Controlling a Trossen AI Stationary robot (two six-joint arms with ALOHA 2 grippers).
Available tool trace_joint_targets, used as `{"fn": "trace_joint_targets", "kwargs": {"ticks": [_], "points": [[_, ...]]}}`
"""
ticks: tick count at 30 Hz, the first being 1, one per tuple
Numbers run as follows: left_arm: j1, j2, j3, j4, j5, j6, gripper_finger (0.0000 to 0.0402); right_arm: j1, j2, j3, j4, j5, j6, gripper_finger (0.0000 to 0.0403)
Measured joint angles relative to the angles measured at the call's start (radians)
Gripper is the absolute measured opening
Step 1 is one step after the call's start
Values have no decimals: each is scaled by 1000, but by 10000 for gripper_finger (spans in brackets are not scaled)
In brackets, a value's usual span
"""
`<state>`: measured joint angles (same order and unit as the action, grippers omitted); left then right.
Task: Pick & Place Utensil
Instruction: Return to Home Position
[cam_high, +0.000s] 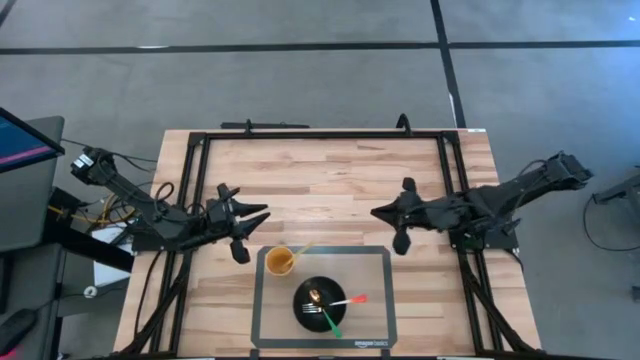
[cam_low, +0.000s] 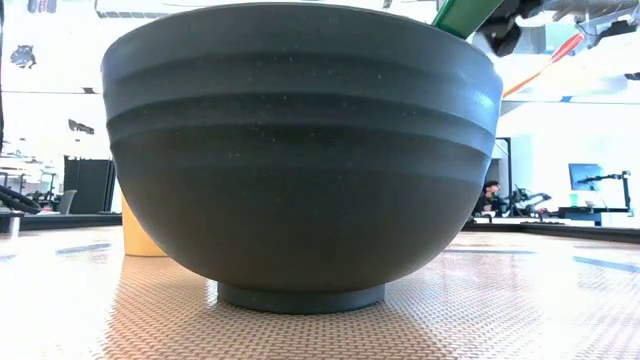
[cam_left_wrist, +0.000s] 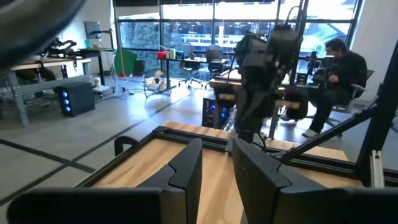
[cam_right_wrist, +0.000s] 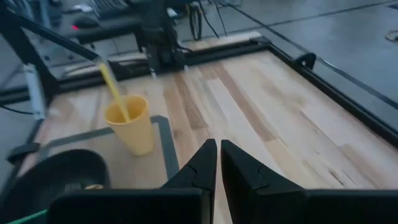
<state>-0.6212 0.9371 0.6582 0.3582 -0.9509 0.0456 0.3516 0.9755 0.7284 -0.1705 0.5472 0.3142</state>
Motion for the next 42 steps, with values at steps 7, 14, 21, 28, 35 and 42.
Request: {"fn": "trace_joint_targets", "kwargs": {"ticks": [7,14,21,28,35,42], "points": [[40,-12,0,-29,-59,0,90,70,-174,0,-71,0,-9,17],[139,-64,0,-108,-32,-50,90,124,-304,0,-160,0,-33,17],[215,-153,0,-189,140,-83,90,133,-374,0,-238,1,-91,17],[264,-220,0,-342,163,-129,90,133,-390,-2,-275,1,-80,17],[301,-244,-30,-394,220,-144,90,131,-509,-78,-265,3,-103,17],[339,-347,-192,-384,221,-259,90,132,-720,-182,-242,2,-144,17]]}}
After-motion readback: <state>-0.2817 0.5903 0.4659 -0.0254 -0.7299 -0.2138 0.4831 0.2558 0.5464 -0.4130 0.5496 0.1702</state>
